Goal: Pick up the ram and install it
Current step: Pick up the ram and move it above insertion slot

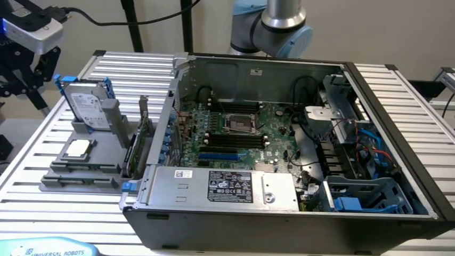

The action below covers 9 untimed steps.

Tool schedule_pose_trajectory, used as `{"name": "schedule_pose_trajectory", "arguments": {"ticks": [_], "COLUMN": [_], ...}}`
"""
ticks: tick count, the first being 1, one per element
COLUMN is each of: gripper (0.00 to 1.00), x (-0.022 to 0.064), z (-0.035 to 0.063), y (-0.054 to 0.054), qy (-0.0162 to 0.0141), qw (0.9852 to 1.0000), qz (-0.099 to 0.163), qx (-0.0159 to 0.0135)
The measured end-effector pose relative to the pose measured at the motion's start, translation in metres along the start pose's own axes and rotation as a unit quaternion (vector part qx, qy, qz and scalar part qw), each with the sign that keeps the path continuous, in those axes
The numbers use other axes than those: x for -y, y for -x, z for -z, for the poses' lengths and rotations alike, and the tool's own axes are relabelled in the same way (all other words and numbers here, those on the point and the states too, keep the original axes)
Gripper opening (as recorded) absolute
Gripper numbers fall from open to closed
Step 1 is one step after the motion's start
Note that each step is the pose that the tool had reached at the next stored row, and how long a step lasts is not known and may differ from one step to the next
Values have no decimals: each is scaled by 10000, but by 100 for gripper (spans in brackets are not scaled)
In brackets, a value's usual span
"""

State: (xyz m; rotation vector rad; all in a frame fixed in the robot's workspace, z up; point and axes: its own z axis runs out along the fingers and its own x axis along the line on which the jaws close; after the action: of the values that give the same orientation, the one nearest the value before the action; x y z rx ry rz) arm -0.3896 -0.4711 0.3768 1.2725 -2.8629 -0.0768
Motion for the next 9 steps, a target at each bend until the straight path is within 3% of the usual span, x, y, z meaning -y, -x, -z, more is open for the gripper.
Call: {"name": "schedule_pose_trajectory", "arguments": {"ticks": [4,9], "gripper": [11,11], "x": [0,0], "z": [-1,-2], "y": [0,0], "qy": [5,11], "qw": [9994,9967], "qz": [357,816], "qx": [-17,-39]}}
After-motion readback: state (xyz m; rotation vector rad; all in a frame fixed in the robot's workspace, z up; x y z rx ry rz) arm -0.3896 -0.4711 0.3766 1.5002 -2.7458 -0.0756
